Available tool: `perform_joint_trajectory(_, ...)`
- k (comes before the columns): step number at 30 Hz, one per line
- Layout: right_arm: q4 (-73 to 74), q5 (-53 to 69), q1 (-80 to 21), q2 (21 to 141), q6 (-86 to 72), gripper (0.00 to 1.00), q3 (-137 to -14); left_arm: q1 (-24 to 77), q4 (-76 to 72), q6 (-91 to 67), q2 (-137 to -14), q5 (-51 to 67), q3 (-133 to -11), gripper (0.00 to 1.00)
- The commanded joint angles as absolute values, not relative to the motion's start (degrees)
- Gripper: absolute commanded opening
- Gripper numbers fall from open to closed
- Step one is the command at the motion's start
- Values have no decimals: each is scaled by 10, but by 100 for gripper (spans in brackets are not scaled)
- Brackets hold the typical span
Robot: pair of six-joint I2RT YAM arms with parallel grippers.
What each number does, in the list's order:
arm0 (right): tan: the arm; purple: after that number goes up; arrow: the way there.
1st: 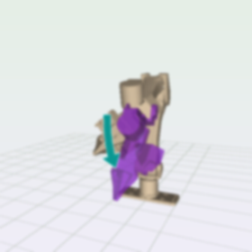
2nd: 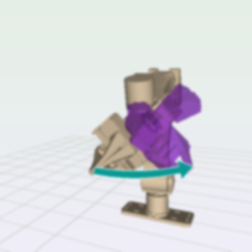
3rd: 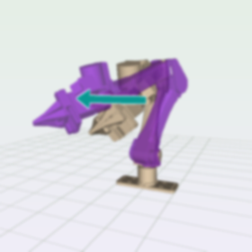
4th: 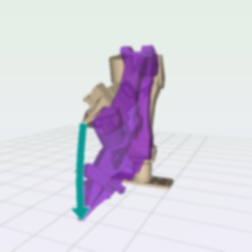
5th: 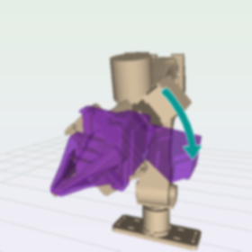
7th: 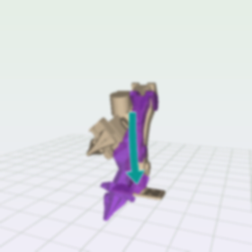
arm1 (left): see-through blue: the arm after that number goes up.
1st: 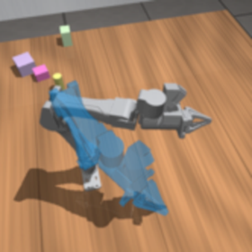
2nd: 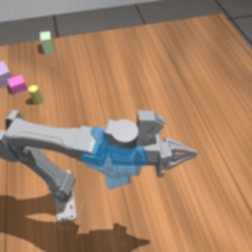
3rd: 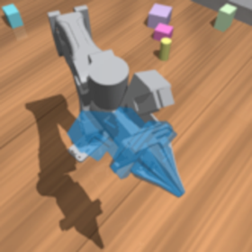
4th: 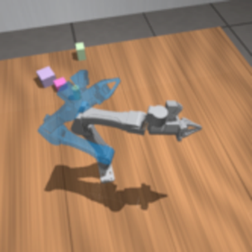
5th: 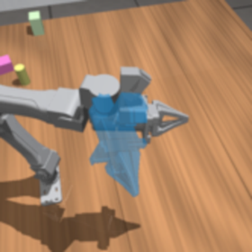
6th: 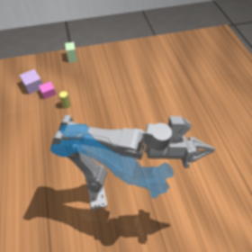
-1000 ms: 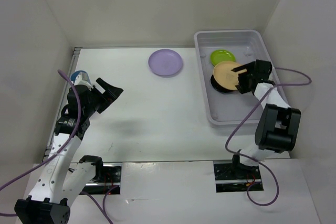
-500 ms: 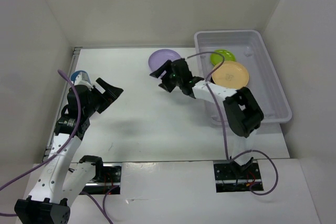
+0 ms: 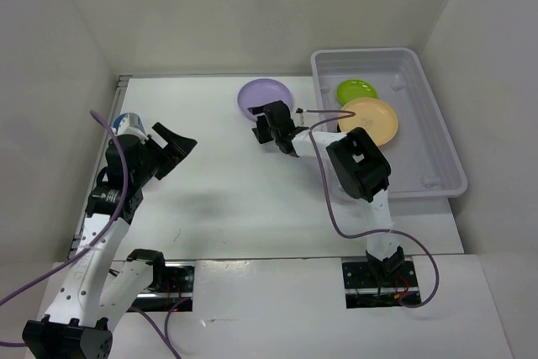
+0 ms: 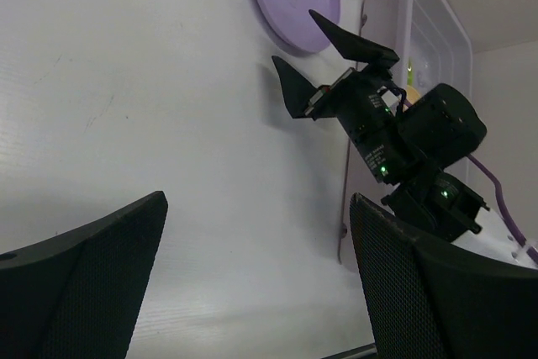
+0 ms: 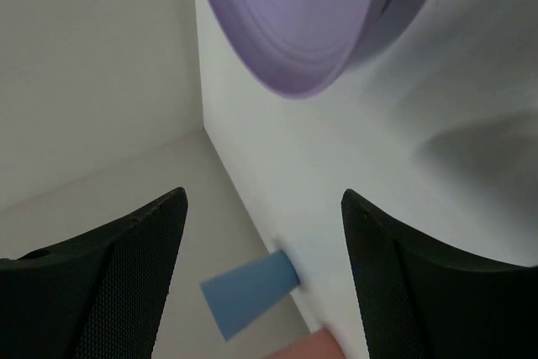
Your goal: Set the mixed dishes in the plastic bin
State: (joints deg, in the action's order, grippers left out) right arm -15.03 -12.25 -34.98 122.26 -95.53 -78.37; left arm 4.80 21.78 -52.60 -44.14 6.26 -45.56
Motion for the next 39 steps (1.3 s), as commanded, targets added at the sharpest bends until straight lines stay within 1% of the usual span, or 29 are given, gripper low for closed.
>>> perform_joint_trajectory(1,-137,-173,-329,1269,-1005,79,-848,49,202,-516,-440,68,-478,95)
perform_joint_trajectory(5,-120,-185,-318,1291,-1019,78,-870,49,207,-516,-440,68,-478,96)
perform_joint_trajectory(7,-109,-191,-308,1297,-1025,75,-888,49,207,-516,-435,68,-483,96)
perform_joint_trajectory(9,-95,-196,-302,1303,-1025,65,-910,49,213,-516,-435,68,-483,96)
perform_joint_trajectory(10,-88,-196,-297,1310,-1025,56,-920,49,213,-516,-430,68,-483,96)
perform_joint_trajectory(13,-72,-180,-292,1324,-1025,41,-940,49,213,-516,-430,68,-483,96)
perform_joint_trajectory(17,-67,-167,-287,1324,-1031,41,-940,49,213,-516,-424,68,-483,96)
perform_joint_trajectory(22,-127,-156,-293,1292,-1025,43,-863,49,218,-516,-418,68,-478,96)
perform_joint_trajectory(25,-135,-174,-303,1261,-989,46,-839,49,218,-516,-418,68,-478,98)
perform_joint_trajectory(28,-153,-170,-303,1243,-997,52,-807,49,218,-516,-418,68,-473,98)
perform_joint_trajectory(29,-161,-157,-303,1243,-997,57,-794,49,211,-521,-418,68,-473,98)
perform_joint_trajectory(32,-161,-145,-303,1260,-1002,60,-794,49,211,-521,-418,68,-473,98)
perform_joint_trajectory(35,-167,-128,-303,1286,-1007,60,-799,49,211,-521,-418,68,-473,98)
perform_joint_trajectory(39,-162,-109,-303,1325,-1007,60,-838,49,211,-521,-418,68,-473,99)
